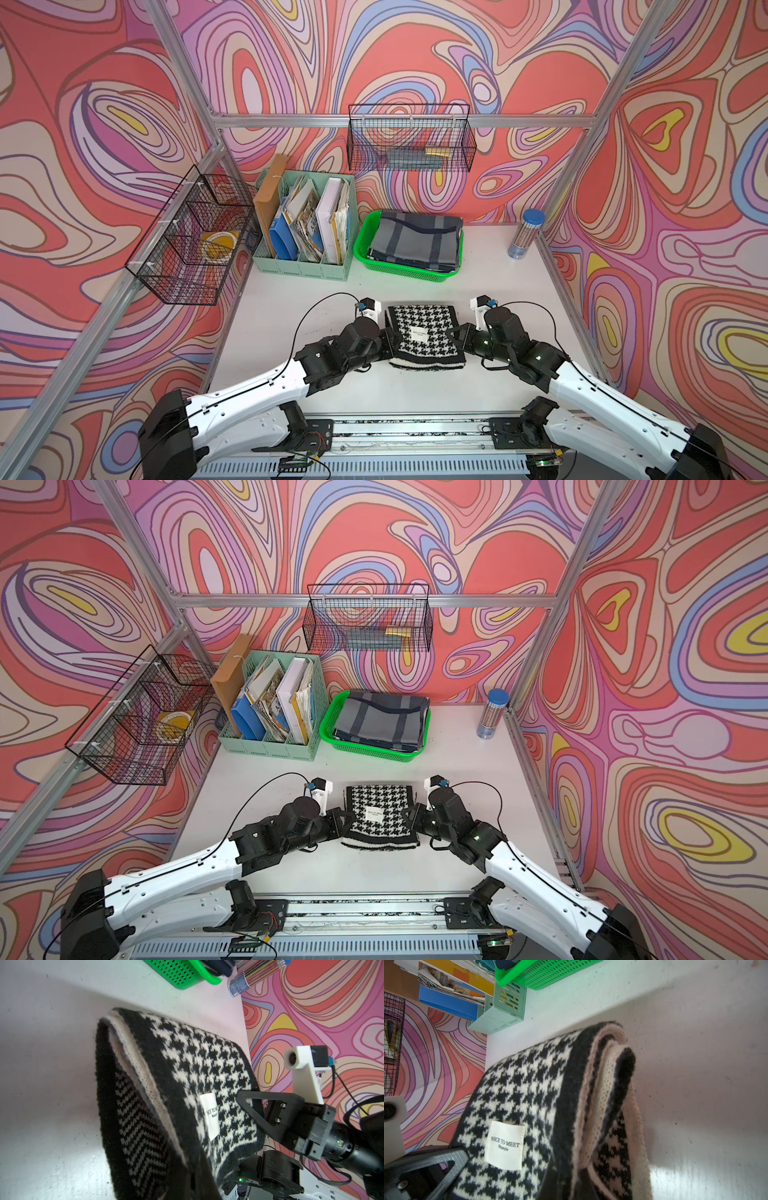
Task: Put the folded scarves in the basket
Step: Place the scarf in the basket.
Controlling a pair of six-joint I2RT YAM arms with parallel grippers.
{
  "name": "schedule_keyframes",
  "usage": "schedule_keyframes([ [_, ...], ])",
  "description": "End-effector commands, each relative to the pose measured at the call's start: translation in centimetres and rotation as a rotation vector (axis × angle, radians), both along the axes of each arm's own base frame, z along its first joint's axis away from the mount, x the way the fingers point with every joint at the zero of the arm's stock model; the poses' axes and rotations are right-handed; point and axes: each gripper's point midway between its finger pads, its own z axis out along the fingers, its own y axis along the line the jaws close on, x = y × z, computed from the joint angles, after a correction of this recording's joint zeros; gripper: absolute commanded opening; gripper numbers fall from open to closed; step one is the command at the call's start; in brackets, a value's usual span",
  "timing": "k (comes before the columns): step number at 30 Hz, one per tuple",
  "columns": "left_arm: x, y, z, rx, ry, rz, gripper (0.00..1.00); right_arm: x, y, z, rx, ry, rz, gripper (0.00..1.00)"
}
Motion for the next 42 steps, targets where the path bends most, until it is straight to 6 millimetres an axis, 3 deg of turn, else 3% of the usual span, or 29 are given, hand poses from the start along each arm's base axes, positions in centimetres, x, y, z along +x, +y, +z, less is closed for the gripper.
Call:
schedule_keyframes([
  [1, 0.9, 0.8, 1.2, 0.101, -0.095, 0.001, 0.00, 1.3, -1.3, 1.4, -0.059, -0.043, -0.073, 0.00],
  [4, 2.3, 0.6, 2.2, 0.139, -0.133, 0.002, 0.00, 2.7, -1.5, 2.2, -0.101, -0.048, -0.121, 0.00],
  [9, 6.0, 0.1, 3.8, 0.095, -0.145, -0.009, 0.00, 6.7, -0.1, 5.2, -0.129, -0.132, -0.151, 0.00],
  [17, 15.5, -1.0, 11.0, 0.097, -0.309, -0.017, 0.00, 16.5, 1.5, 11.3, -0.153, -0.277, -0.185, 0.00],
  [21, 20.5, -1.3, 12.4, 0.086, -0.336, -0.015, 0.00, 21.4, 1.7, 13.3, -0.147, -0.331, -0.196, 0.00],
  [28, 29.0, -0.2, 11.6, 0.087, -0.330, 0.019, 0.00, 28.9, 1.7, 12.5, -0.135, -0.355, -0.207, 0.00],
  [32, 32.3, 0.3, 10.3, 0.090, -0.315, 0.034, 0.00, 31.8, 1.8, 11.1, -0.140, -0.344, -0.211, 0.00],
  [37, 34.6, 0.8, 8.0, 0.123, -0.280, 0.051, 0.00, 33.7, 1.5, 9.4, -0.142, -0.322, -0.224, 0.00],
  [42, 35.9, 1.8, 5.0, 0.186, -0.243, 0.093, 0.00, 34.7, 0.5, 6.0, -0.181, -0.264, -0.264, 0.00],
])
